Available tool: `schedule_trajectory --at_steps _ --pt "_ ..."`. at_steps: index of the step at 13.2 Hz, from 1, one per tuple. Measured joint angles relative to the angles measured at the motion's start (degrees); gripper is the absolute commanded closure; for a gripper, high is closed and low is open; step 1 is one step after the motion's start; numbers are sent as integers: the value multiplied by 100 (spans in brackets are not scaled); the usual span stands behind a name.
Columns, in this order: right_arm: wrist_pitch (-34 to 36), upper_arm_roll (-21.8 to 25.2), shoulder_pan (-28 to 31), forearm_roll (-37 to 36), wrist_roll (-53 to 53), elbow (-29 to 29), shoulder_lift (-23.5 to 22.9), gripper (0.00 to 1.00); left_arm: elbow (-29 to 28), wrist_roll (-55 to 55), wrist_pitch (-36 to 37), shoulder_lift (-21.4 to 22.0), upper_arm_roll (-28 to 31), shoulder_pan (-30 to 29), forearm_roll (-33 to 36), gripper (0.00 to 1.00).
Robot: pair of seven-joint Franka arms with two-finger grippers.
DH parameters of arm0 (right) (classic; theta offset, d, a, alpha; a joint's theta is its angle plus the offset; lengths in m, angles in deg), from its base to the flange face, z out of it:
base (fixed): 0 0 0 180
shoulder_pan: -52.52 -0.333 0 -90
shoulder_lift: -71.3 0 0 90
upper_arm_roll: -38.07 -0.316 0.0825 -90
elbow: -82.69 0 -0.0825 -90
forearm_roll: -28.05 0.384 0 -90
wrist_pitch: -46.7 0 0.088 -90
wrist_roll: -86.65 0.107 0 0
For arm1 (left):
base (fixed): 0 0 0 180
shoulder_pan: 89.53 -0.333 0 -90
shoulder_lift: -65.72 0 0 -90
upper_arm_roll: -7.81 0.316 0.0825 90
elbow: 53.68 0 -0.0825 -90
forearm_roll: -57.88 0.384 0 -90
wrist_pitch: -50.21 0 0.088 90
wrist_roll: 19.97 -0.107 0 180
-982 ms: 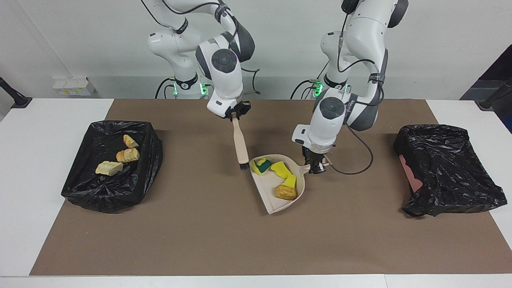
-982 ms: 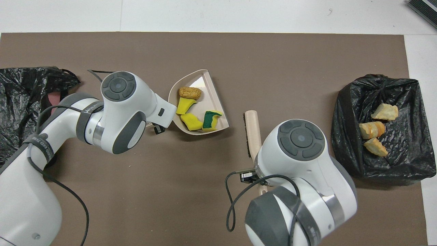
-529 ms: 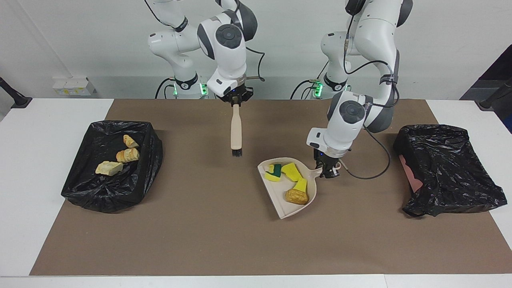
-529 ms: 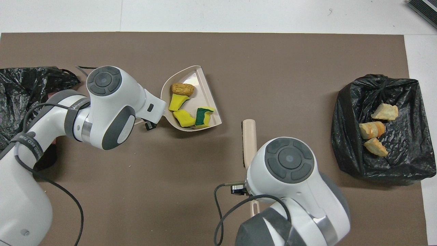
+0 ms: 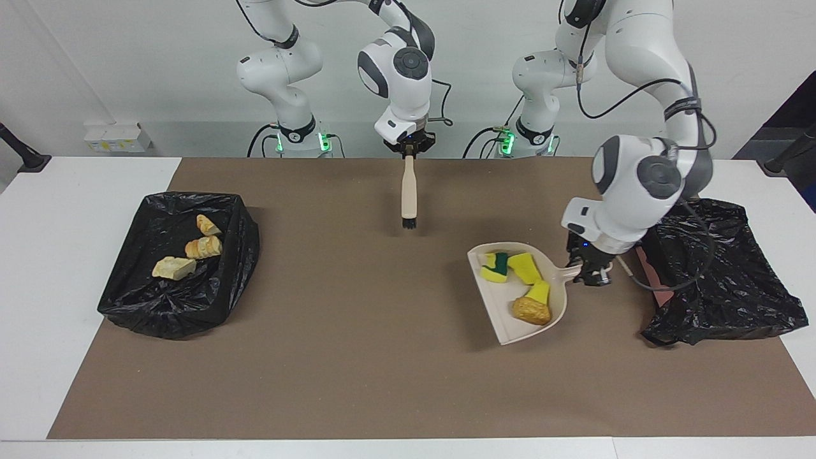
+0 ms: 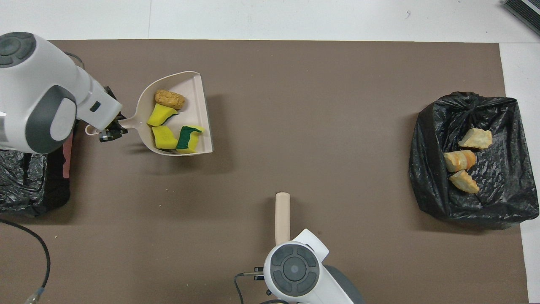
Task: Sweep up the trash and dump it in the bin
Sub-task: 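Tip the dustpan over the black bag with the left gripper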
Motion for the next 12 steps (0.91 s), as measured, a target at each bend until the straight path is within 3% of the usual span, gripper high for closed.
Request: schedule_trajectory --at_steps 1,3,6,8,9,12 --pt "-43 -5 -12 0 0 -46 4 78 82 -344 126 6 19 -173 57 100" --pt "-316 -8 -77 0 0 -183 6 59 280 -1014 300 12 79 -480 361 100" --pt "-710 -13 -193 0 0 -430 -14 42 561 -1673 500 21 117 -956 722 100" --pt "-836 -13 -201 0 0 -464 -68 19 620 -2107 535 21 131 -1374 795 100" --pt "-879 -13 -202 0 0 -460 -92 0 635 -2292 535 22 135 -1613 810 100" --pt "-910 7 -192 -1 0 -285 -99 0 688 -2781 533 22 197 -2273 1016 100"
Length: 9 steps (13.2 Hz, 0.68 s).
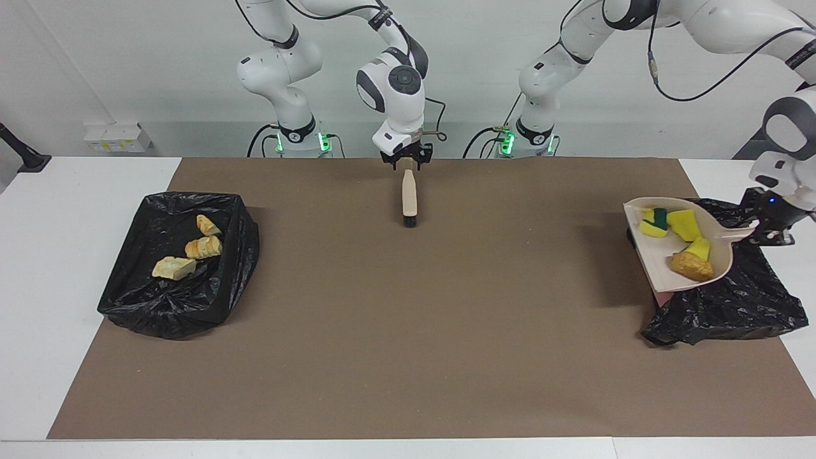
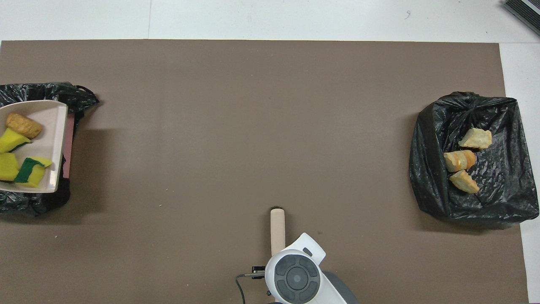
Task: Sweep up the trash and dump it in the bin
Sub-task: 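Tip the dustpan over the black bag with the left gripper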
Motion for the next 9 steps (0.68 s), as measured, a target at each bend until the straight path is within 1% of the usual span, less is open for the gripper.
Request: schedule_trajectory --at_steps 2,4,7,9 --pt "0 36 65 -40 0 183 18 0 43 -67 -9 0 118 -126 345 100" --pt "0 52 336 -297 -7 367 42 0 71 16 -36 17 58 -94 1011 100" --pt "6 69 949 -716 -295 729 50 0 37 749 -185 108 -25 21 2253 100" --pt "132 82 1332 -988 -528 985 52 0 -180 1379 -229 238 -45 257 3005 100"
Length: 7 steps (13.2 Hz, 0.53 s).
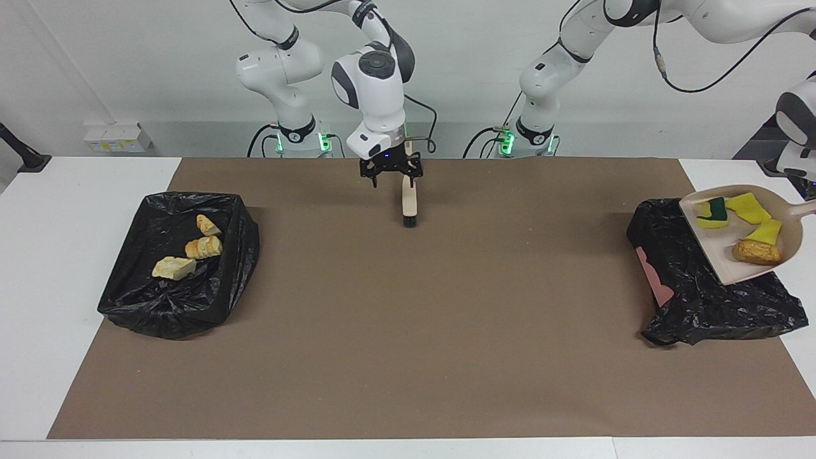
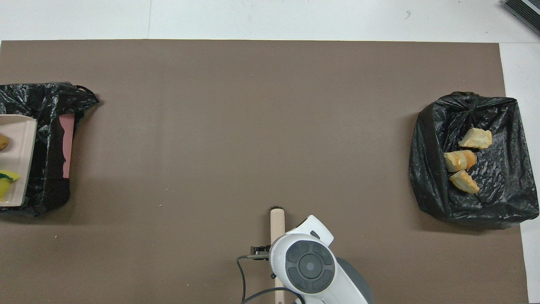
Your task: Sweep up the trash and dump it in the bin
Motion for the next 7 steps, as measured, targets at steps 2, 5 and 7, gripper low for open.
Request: schedule_trajectory --at_steps 2,5,7 --pt "153 8 348 -249 -117 319 4 0 -401 677 -27 219 -20 291 713 100" --pt "547 22 953 -310 -723 898 11 0 -670 1094 -41 450 -16 453 1440 100" --pt "818 30 1325 -312 -1167 1168 13 0 -664 1112 -95 515 40 445 1651 100"
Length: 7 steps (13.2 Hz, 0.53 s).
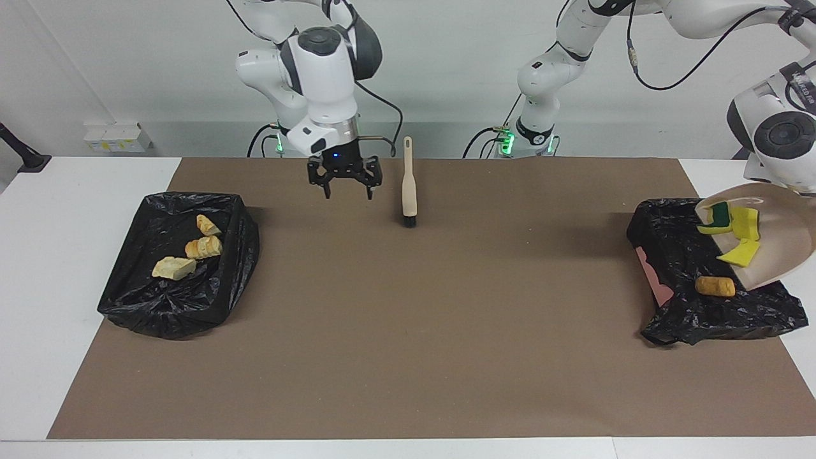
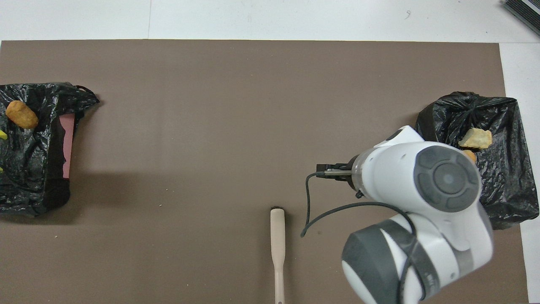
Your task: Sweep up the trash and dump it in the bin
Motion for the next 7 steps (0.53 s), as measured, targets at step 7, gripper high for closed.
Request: schedule_trajectory --at_steps 7 --pt "790 198 600 -8 -883 788 3 0 98 18 34 257 -8 60 390 100"
